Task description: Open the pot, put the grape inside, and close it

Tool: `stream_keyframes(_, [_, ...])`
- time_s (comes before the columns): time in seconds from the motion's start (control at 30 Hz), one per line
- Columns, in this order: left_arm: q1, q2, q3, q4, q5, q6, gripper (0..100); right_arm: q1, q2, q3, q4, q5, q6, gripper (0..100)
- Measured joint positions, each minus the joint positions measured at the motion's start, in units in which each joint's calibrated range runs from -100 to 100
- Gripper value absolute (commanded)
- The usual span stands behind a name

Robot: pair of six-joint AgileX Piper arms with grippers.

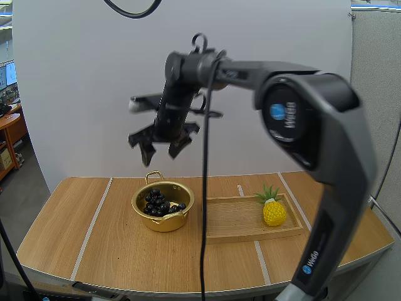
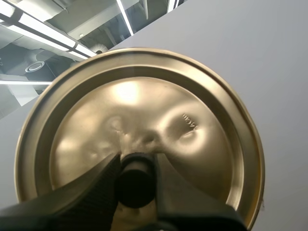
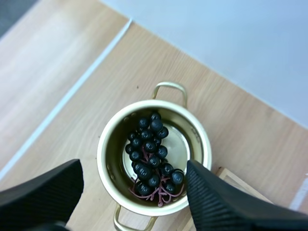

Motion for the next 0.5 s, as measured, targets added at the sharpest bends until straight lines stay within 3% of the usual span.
stream_keyframes(0.07, [0.0,0.0,0.0,0.0,0.0,0.0,0,0.0,-1.61,0.0,-0.47,0.14,0.43,100])
stream_keyframes(0.13, [0.0,0.0,0.0,0.0,0.0,0.0,0,0.0,-9.4,0.16,-1.31,0.33,1.87,100])
stream_keyframes(0.5, [0.0,0.0,0.0,0.0,0.0,0.0,0,0.0,-34.13,15.11,-5.74,1.32,5.09,100])
